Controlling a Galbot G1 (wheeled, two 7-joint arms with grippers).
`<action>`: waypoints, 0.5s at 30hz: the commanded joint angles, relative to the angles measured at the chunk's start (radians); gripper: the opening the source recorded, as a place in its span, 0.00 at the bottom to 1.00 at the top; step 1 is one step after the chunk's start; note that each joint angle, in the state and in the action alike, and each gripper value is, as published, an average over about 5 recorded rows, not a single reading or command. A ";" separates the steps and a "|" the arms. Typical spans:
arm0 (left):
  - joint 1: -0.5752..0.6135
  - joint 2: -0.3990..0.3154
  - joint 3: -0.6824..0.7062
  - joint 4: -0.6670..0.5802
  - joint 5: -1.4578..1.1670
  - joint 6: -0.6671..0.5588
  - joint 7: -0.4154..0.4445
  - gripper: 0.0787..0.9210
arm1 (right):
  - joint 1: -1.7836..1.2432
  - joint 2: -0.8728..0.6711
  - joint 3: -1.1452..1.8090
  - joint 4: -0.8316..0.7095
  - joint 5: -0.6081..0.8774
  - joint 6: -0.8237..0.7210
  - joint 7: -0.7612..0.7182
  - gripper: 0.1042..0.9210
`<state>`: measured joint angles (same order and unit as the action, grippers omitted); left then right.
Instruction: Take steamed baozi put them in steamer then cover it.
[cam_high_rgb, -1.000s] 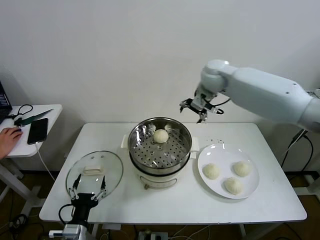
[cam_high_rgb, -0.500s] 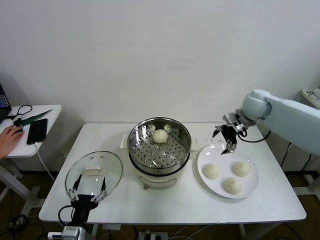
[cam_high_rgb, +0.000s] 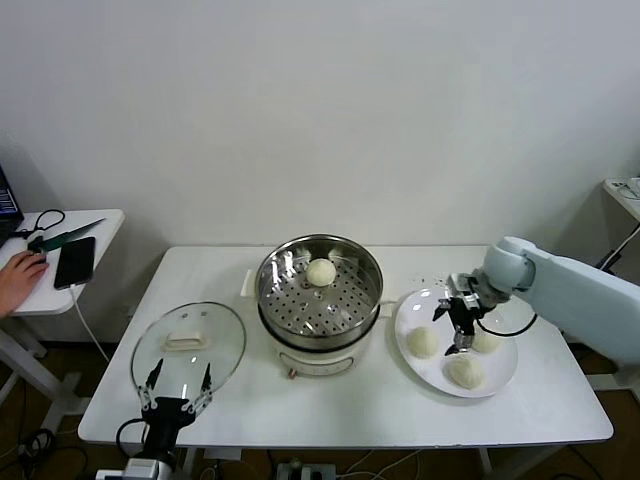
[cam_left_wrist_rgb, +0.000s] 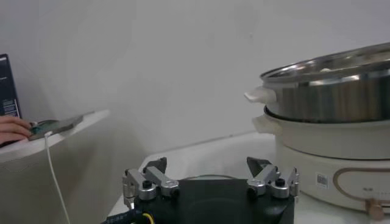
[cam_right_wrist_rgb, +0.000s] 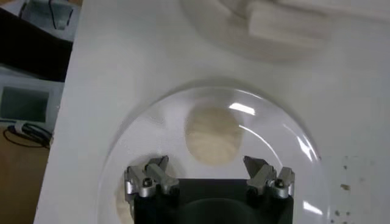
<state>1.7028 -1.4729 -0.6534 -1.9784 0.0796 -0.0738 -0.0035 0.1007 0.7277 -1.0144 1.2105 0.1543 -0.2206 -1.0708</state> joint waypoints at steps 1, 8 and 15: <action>0.002 0.001 0.000 0.006 0.000 0.000 0.001 0.88 | -0.087 0.059 0.065 -0.073 -0.021 -0.019 0.007 0.88; 0.000 0.001 -0.001 0.014 0.002 -0.001 0.001 0.88 | -0.080 0.106 0.074 -0.116 -0.028 -0.011 0.006 0.88; -0.001 -0.001 -0.001 0.016 0.003 -0.001 0.001 0.88 | -0.070 0.116 0.055 -0.126 -0.034 -0.006 -0.011 0.88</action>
<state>1.7007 -1.4730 -0.6543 -1.9641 0.0818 -0.0750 -0.0031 0.0531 0.8175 -0.9742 1.1090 0.1258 -0.2220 -1.0799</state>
